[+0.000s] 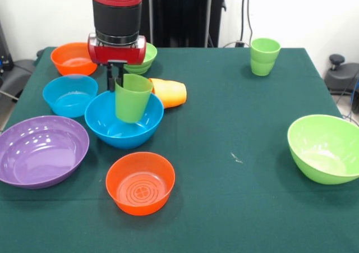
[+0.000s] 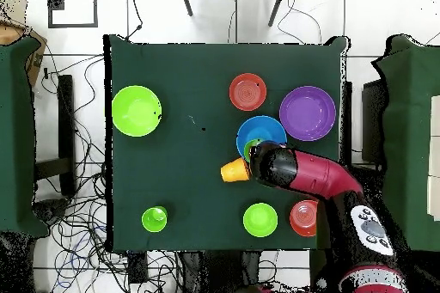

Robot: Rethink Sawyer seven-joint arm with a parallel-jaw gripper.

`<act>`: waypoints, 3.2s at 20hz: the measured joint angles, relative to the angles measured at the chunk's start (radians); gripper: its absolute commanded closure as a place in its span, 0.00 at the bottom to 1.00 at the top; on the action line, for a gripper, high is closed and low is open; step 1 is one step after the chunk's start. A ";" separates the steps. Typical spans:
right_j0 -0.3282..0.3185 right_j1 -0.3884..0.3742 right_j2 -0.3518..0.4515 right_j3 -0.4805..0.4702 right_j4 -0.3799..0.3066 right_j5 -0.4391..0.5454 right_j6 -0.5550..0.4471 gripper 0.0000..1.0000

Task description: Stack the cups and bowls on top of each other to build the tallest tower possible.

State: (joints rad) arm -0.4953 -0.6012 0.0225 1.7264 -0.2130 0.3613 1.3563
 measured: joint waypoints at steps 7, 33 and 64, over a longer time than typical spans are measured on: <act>0.020 0.000 0.000 -0.023 0.000 0.000 0.000 1.00; 0.034 0.008 0.000 -0.063 0.000 0.000 0.000 1.00; 0.029 0.072 -0.012 -0.064 -0.025 0.000 0.000 1.00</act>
State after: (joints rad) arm -0.4666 -0.5297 0.0102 1.6623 -0.2385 0.3613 1.3563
